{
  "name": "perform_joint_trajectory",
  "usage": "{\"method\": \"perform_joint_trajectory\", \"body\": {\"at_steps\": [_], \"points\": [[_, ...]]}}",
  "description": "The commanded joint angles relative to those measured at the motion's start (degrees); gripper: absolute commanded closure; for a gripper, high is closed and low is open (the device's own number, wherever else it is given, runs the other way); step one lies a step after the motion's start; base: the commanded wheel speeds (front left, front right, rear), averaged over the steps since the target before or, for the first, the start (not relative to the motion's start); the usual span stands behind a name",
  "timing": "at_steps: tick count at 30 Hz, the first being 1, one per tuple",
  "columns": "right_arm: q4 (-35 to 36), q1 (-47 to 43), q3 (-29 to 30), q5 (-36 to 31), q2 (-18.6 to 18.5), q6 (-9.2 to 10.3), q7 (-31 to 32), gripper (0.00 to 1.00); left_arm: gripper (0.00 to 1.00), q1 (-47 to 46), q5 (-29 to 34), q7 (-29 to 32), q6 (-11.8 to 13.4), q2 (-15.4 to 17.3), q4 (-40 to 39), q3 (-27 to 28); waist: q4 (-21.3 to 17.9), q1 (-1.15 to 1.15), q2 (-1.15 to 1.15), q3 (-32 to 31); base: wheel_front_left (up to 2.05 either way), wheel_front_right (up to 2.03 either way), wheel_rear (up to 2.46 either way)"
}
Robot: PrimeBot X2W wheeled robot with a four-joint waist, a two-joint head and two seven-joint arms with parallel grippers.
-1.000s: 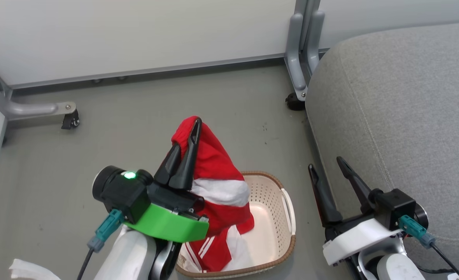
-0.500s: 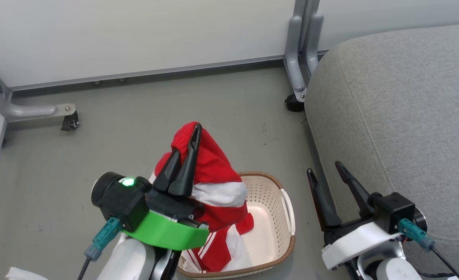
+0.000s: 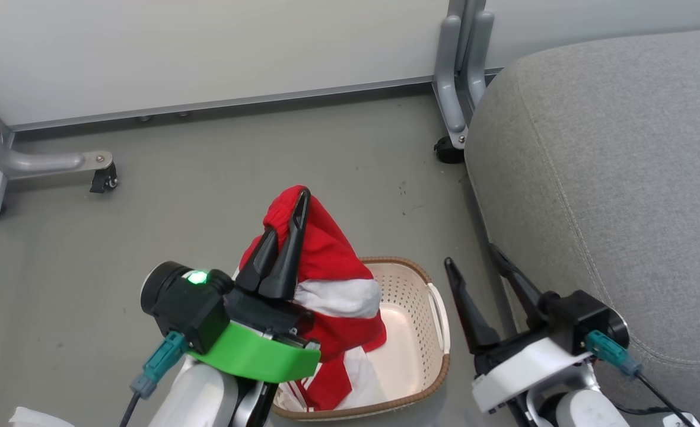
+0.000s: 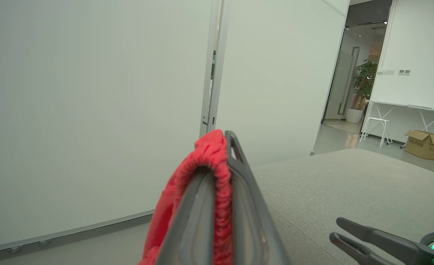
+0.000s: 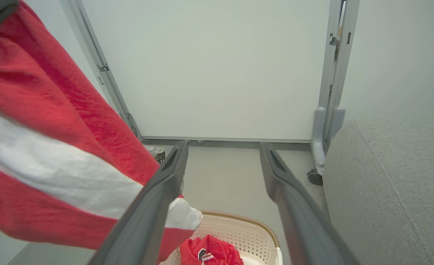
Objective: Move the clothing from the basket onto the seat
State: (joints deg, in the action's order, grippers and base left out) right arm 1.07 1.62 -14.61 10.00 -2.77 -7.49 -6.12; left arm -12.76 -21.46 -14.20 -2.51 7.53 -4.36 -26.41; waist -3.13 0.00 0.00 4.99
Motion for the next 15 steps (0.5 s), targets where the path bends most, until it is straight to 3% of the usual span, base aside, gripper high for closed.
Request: {"method": "perform_joint_trajectory", "body": {"at_steps": [1,8,15], "points": [[-0.1,1.1,-1.3,0.5,-0.2,0.0,0.1,0.0,1.0,-0.9,-0.4,0.0,0.2,0.3,-0.2,-0.1,0.1,0.0,0.0,0.2,0.0,0.0,0.0],[-1.4,7.3,-12.5,4.1,-1.2,0.0,0.4,0.0,1.0,-1.6,-0.5,-0.1,0.1,0.2,0.0,-0.6,0.4,0.0,0.0,1.0,0.0,0.0,0.0],[-5.2,11.9,-19.7,8.7,-2.1,0.0,0.9,0.0,1.0,-2.2,-0.7,0.0,-0.2,-0.1,0.4,-1.3,1.0,0.0,0.0,1.1,0.0,0.0,0.0]]}}
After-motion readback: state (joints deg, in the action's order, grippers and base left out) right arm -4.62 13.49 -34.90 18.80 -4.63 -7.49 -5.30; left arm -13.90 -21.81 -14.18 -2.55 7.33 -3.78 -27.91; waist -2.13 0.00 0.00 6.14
